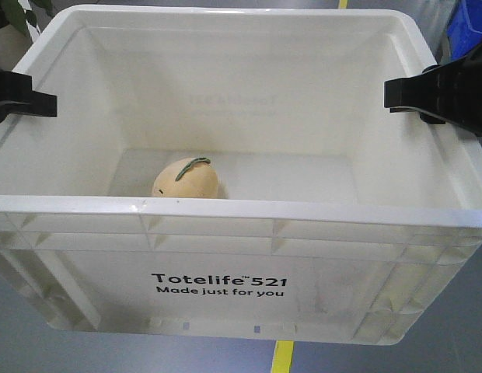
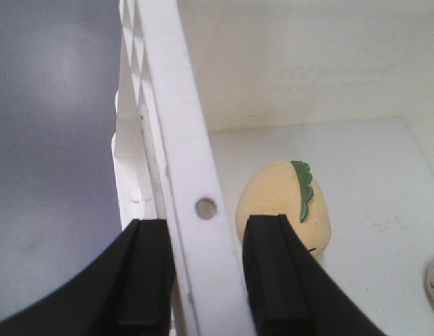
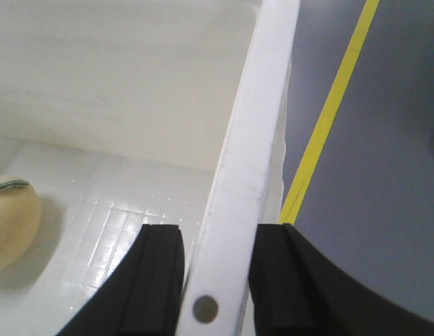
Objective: Place moving items into box and shelve
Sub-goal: 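Keep gripping the crate rims while driving along the aisle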
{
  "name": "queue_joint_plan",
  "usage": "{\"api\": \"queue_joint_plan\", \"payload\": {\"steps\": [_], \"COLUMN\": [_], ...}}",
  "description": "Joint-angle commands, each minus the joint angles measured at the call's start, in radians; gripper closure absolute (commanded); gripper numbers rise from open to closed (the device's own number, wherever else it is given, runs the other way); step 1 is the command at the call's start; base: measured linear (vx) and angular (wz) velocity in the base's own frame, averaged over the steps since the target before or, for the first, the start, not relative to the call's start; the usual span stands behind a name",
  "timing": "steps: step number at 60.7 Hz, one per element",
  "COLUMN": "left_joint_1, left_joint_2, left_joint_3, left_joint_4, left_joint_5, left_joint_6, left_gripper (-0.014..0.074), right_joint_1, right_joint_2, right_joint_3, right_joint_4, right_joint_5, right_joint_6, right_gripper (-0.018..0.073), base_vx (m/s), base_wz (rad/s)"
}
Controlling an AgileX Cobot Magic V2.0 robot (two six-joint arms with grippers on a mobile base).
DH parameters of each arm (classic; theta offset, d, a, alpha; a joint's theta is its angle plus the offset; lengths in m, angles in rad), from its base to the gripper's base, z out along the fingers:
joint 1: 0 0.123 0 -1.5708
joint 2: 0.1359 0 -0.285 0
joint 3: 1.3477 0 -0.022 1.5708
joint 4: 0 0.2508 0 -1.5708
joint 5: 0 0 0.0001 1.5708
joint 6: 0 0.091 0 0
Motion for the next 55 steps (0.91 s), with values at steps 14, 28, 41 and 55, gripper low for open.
{"api": "queue_joint_plan", "payload": {"steps": [14,28,41,55], "left_joint_1": [-0.016,-0.016,-0.016,-0.016], "left_joint_2": [-0.043,-0.043,-0.042,-0.041], "left_joint_3": [-0.054,-0.054,-0.054,-0.054], "left_joint_4": [-0.156,-0.156,-0.155,-0.155], "left_joint_5": [-0.089,-0.088,-0.088,-0.089], "left_joint_6": [0.022,0.022,0.022,0.022], "left_gripper": [0.0604,0.0603,0.0603,0.0603], "right_joint_1": [0.000,0.000,0.000,0.000], "right_joint_2": [-0.020,-0.020,-0.020,-0.020], "right_joint_3": [-0.042,-0.042,-0.042,-0.042], "right_joint_4": [-0.022,-0.022,-0.025,-0.022], "right_joint_5": [-0.137,-0.139,-0.138,-0.139], "right_joint_6": [0.014,0.014,0.014,0.014], "right_gripper": [0.0565,0.0565,0.0565,0.0565], "base_vx": [0.51,0.52,0.53,0.54], "base_wz": [0.06,-0.04,-0.08,-0.11]}}
